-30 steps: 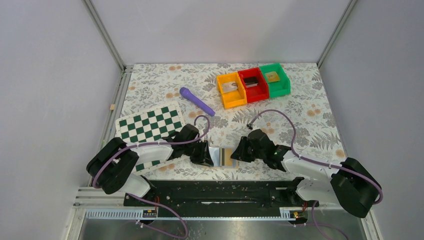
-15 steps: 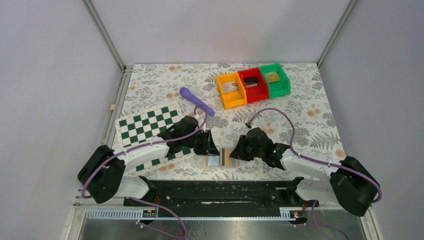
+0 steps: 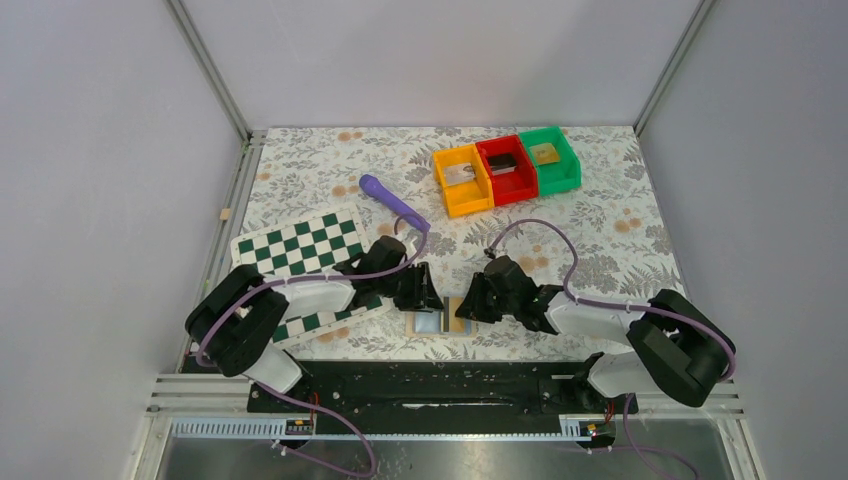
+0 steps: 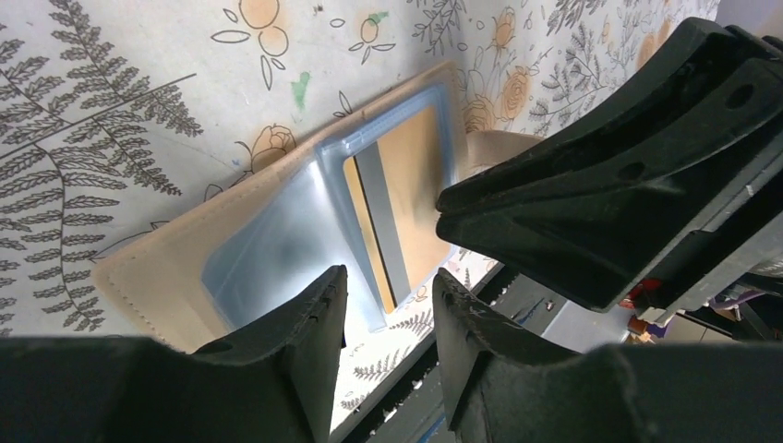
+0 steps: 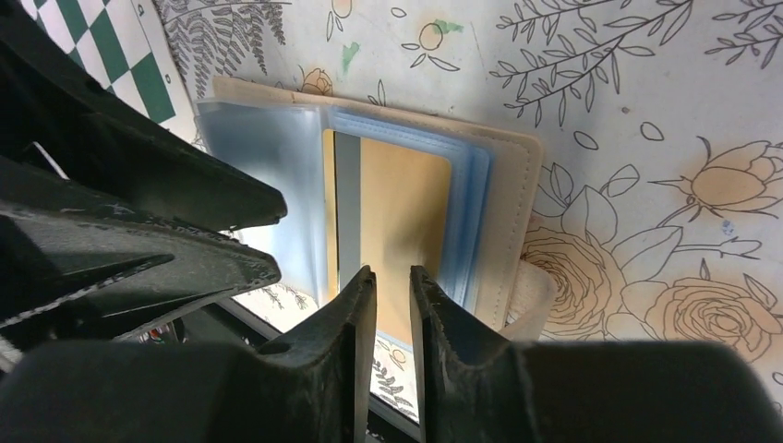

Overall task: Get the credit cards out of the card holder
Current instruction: Remove the credit card from the card holder.

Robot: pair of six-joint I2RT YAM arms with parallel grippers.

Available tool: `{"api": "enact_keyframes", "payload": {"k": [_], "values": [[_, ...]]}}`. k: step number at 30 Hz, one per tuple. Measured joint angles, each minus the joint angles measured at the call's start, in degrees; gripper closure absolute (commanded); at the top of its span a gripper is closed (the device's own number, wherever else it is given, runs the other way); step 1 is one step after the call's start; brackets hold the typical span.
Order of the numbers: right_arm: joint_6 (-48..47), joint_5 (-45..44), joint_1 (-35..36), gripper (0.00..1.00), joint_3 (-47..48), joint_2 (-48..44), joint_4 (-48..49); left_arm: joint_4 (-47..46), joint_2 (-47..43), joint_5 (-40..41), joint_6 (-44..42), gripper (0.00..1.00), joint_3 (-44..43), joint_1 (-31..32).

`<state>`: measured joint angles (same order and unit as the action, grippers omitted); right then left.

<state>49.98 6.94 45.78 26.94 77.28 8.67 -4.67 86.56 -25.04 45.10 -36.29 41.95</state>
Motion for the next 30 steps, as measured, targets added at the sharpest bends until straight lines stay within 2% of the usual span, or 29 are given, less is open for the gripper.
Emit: {"api": "enact_keyframes", "payload": {"k": [12,21,30], "values": [[1.33,0.07,0.0,0.73,-2.6,-0.02,5.46,-3.65,1.73,0.79,-0.24,0.6,2.01,0.0],[1.29,-0.31,0.0,0.73,-3.19,-2.67,2.82,-10.23,1.79,-0.24,1.6,0.59,4.61,0.0],[1.22,-0.46,0.0,0.74,-3.23,-4.79,1.51,-12.63,1.44,-0.63,2.99,0.59,4.92,0.0]]}}
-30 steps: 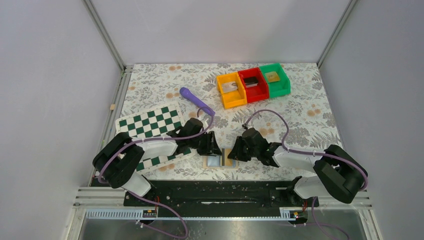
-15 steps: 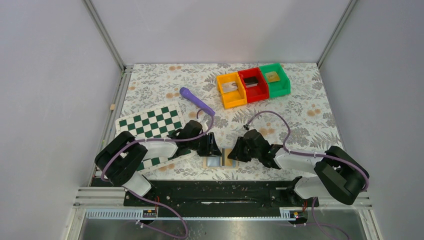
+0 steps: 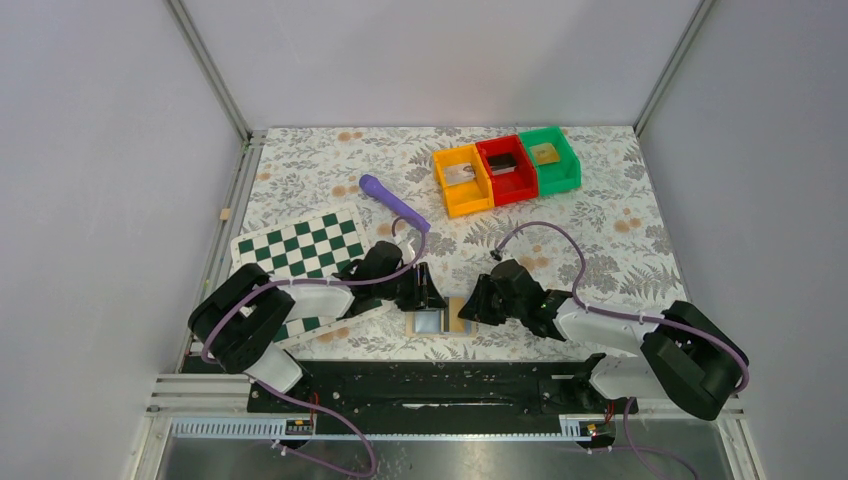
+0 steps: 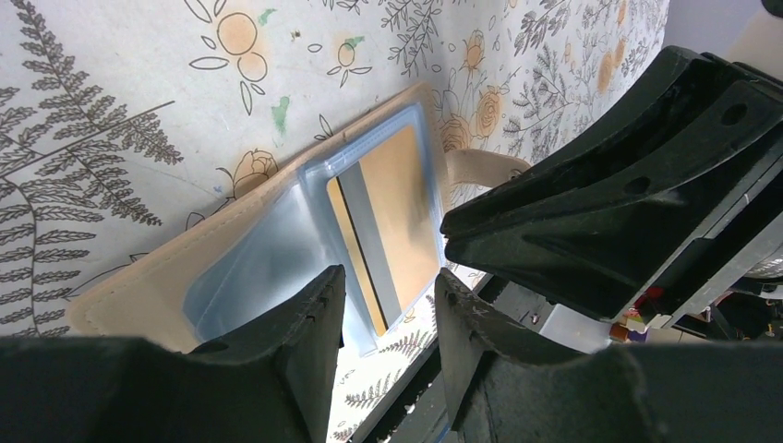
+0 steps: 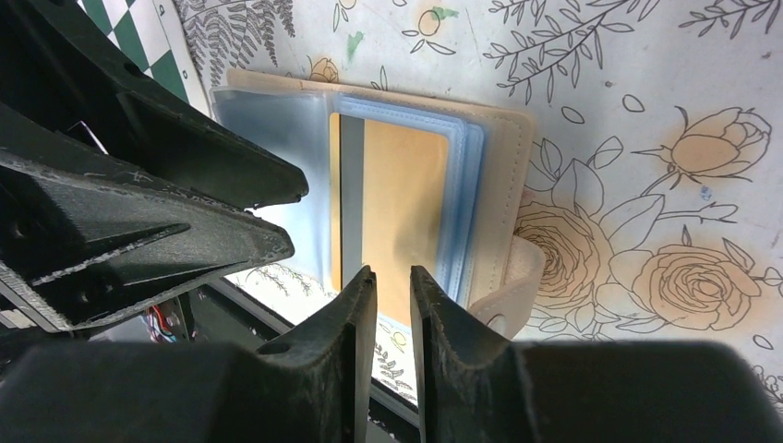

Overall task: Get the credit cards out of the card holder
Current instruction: Remove the credit card from the card holder.

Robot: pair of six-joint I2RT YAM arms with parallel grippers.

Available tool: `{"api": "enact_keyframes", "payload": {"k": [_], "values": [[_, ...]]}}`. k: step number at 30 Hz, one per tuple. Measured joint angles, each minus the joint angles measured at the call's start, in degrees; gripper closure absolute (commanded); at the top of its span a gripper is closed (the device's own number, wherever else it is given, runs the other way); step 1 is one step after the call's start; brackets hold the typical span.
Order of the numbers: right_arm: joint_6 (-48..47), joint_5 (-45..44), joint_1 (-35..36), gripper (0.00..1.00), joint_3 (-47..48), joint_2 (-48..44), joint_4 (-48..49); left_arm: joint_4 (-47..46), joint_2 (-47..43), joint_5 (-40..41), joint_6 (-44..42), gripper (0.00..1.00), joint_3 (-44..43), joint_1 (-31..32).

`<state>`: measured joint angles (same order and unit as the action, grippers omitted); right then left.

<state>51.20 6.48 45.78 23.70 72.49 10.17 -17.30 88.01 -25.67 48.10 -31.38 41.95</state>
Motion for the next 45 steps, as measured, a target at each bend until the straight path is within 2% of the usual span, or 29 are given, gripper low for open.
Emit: {"api": "enact_keyframes", "payload": {"k": [12,25,37,43,45], "values": [[-0.42,-0.85,0.0,0.75,-0.87,0.87,0.02,-5.14,3.39,-0.79,0.96,0.6,0.42,0.0],[0.31,0.09,0.0,0.78,-2.58,2.45,6.25,-9.9,4.11,-0.87,1.31,0.63,3.48,0.0],[1.4,0.5,0.0,0.83,-3.43,3.23,8.61,-10.64,4.11,-1.03,1.46,0.78,4.57,0.02],[1.95,0.48,0.0,0.84,-3.76,3.26,9.16,-10.64,4.09,-1.16,2.38,1.0,4.92,0.0],[2.08,0.46,-0.02,0.84,-3.91,3.26,9.27,-10.73,4.09,-1.31,3.02,1.0,5.01,-0.04]]}}
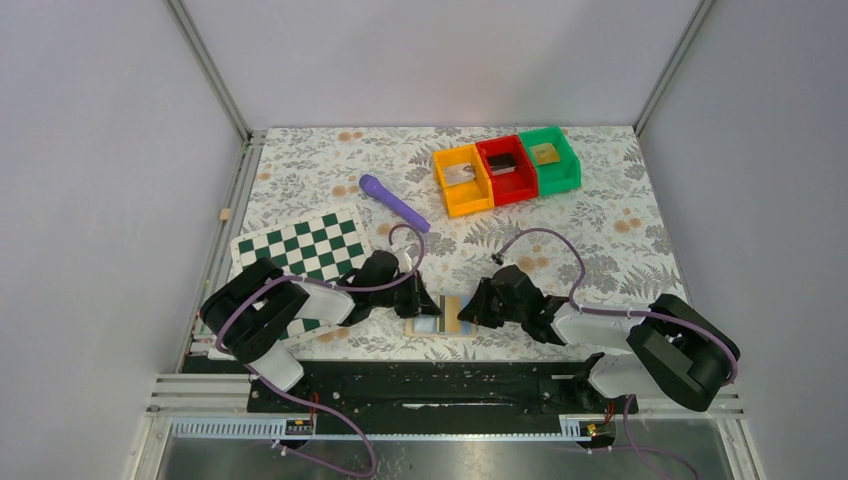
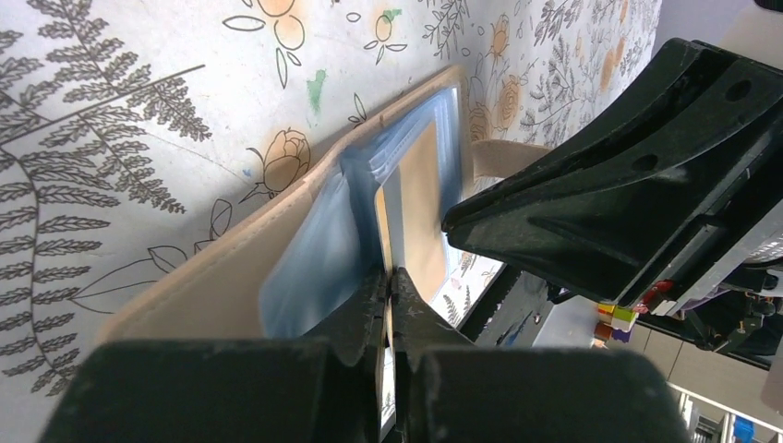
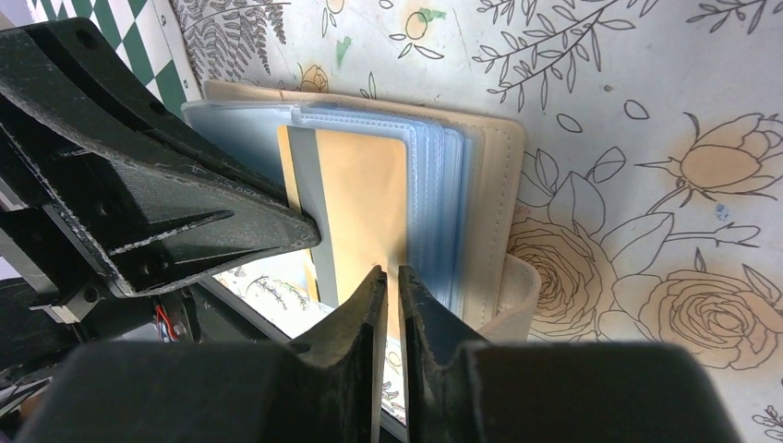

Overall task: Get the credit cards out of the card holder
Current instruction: Remove the credit card from the card holder.

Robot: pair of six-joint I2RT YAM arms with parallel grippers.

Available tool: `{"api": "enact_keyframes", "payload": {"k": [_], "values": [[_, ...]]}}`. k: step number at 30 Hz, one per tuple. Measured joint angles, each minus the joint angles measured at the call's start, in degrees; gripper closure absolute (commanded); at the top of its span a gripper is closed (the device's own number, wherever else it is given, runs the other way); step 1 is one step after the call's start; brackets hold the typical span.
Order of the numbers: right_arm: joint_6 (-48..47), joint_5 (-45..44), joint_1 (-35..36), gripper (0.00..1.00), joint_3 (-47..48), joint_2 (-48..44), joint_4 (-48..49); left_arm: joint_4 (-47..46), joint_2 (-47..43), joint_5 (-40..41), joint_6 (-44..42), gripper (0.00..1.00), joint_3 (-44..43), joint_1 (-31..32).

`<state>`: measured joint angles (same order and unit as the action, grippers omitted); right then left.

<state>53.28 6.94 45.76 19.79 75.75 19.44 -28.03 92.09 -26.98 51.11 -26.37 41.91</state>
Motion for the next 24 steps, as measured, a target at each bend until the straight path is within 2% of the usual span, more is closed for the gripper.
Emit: {"api": "enact_keyframes", "payload": {"k": [11,13,14,16,17,24], "values": [[1.01,0.0,0.0,0.85,-0.2,0.42,0.63,1.29,-1.64,-0.9,2.43,0.99,0.15,-0.35],[1.16,0.0,0.0,0.85,-0.22,0.42,0.68,1.92,-2.08,-1.22,2.14,0.85,0.15,-0.37],[1.2,0.0,0.0,0.85,-0.24,0.42,0.68,2.05,-2.14,-1.42,1.86,0.82,0.15,-0.46],[1.27,-0.02,0.0,0.86,-0.39,0.42,0.9,2.47,-2.14,-2.12,1.33,0.89,0.17,-0.7],[1.29,-0.02,0.0,0.85,-0.44,0.42,0.98,2.56,-2.14,-2.62,1.25,0.99,0.17,-0.79],[1.36,-0.02,0.0,0.86,-0.48,0.26,0.98,0.72,-2.14,-4.22,1.68,1.0,1.05,-1.14]]}}
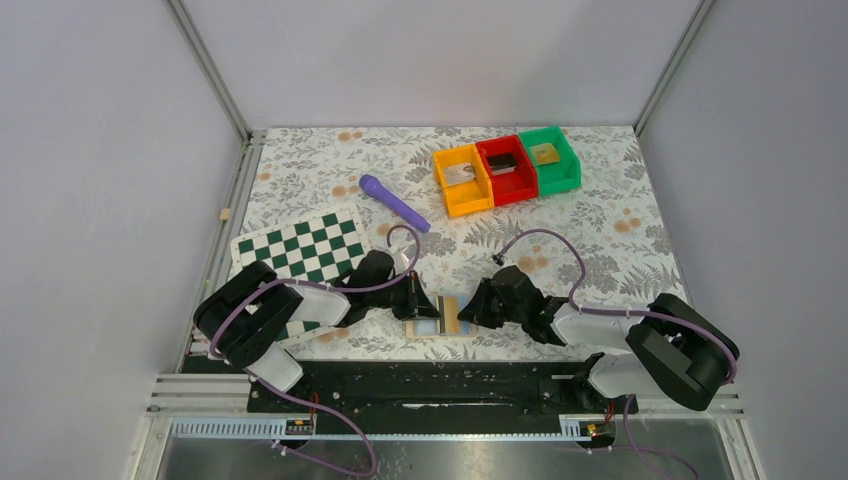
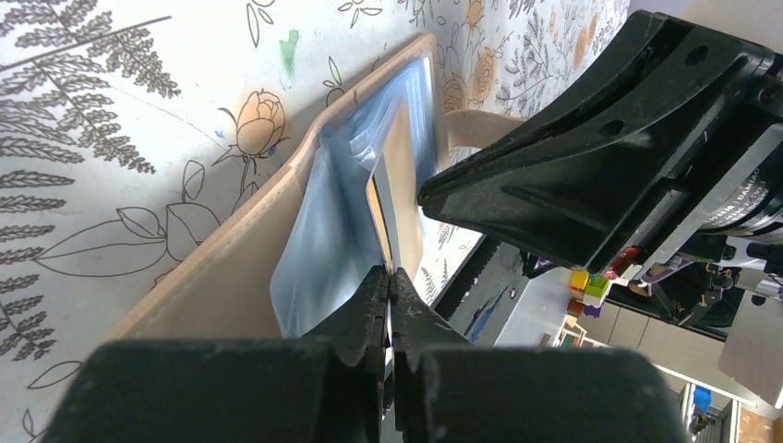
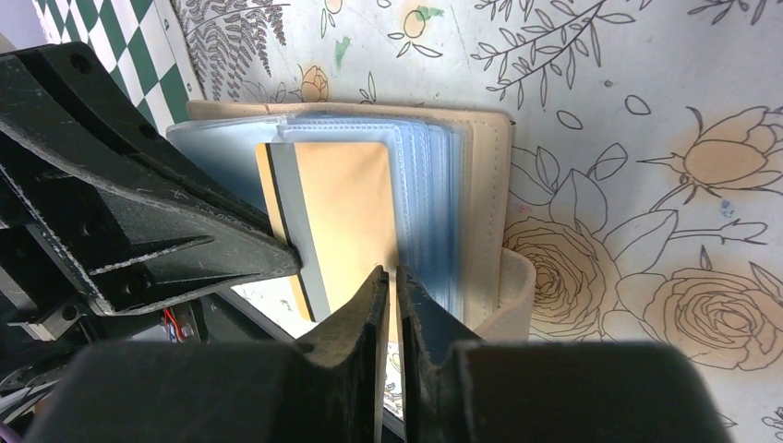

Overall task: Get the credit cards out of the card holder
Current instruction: Remove the credit card from the card holder.

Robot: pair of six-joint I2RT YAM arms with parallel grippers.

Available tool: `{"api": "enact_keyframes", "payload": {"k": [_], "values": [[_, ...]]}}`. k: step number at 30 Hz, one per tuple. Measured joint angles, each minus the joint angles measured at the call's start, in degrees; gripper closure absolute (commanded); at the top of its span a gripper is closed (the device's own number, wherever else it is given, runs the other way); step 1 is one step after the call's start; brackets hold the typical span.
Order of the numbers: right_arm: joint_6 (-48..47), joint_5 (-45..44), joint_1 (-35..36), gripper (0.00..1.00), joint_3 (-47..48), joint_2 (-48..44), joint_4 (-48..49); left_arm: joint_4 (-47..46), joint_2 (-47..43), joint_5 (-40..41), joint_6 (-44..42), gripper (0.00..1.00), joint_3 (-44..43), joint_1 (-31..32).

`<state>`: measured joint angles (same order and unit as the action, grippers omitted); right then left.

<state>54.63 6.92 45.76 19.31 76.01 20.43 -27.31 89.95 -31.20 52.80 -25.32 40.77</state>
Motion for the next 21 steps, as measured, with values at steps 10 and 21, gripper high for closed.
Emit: {"api": "enact_keyframes", "payload": {"k": [10,21], "values": [[0.02,-0.42,0.0,0.86,-0.33,-0.76,-0.61,-2.97,-0.46,-2.51,1.62,1.0,2.99,-3.54],[-0.07,-0.46,0.02,0.85,-0.42,-1.51,-1.57,7.89,-8.22,-0.98,-3.39,1.0,3.08,-4.52]]}}
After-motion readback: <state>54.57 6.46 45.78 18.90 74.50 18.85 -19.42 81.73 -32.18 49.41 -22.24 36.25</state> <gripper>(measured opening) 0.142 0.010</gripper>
